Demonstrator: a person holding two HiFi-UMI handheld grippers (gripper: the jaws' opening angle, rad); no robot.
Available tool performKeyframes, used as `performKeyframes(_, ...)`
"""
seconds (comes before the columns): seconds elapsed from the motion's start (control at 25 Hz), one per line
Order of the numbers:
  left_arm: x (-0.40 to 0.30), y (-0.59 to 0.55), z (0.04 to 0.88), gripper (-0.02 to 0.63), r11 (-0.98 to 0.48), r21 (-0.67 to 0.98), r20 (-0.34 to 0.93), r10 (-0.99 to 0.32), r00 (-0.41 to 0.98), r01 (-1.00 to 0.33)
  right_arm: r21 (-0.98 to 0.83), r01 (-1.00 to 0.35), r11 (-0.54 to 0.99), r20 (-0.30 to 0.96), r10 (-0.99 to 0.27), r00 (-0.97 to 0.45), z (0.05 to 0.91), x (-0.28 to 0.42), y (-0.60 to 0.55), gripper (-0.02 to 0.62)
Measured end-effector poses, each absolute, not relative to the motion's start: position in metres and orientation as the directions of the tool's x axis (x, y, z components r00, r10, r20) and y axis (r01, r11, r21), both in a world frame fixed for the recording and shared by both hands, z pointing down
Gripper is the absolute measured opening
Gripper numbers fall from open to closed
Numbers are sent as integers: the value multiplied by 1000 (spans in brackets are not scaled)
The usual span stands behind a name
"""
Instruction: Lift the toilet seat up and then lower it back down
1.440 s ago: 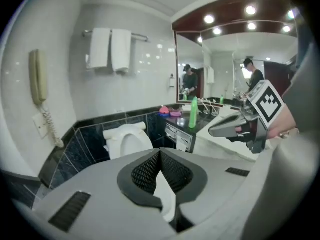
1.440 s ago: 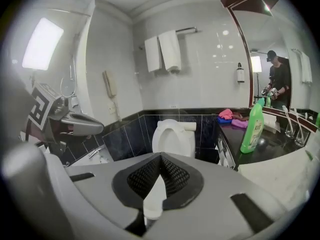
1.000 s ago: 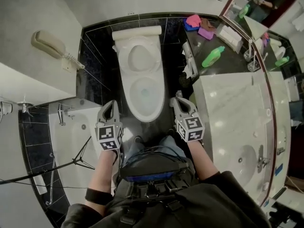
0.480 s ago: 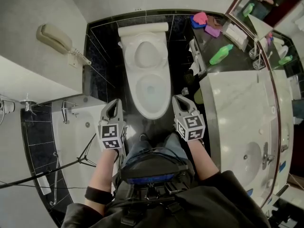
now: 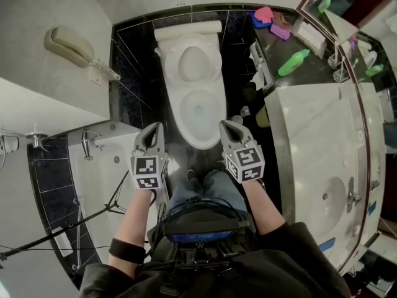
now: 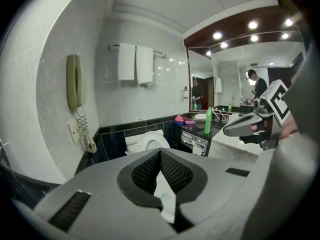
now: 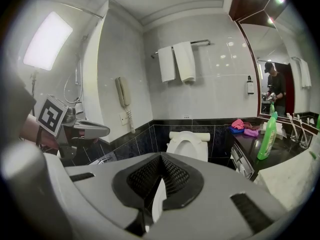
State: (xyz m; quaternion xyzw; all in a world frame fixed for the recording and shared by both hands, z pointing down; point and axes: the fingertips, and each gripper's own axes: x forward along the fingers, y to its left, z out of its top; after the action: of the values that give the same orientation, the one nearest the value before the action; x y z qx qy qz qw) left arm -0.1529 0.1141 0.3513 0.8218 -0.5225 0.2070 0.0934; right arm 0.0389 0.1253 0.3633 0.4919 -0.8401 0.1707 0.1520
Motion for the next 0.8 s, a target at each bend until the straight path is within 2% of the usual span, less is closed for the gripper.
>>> performKeyframes(0.8, -106, 46, 375, 8, -358, -117, 481, -837, 263, -926, -170, -747, 642, 421, -638, -644, 386, 33, 65, 6)
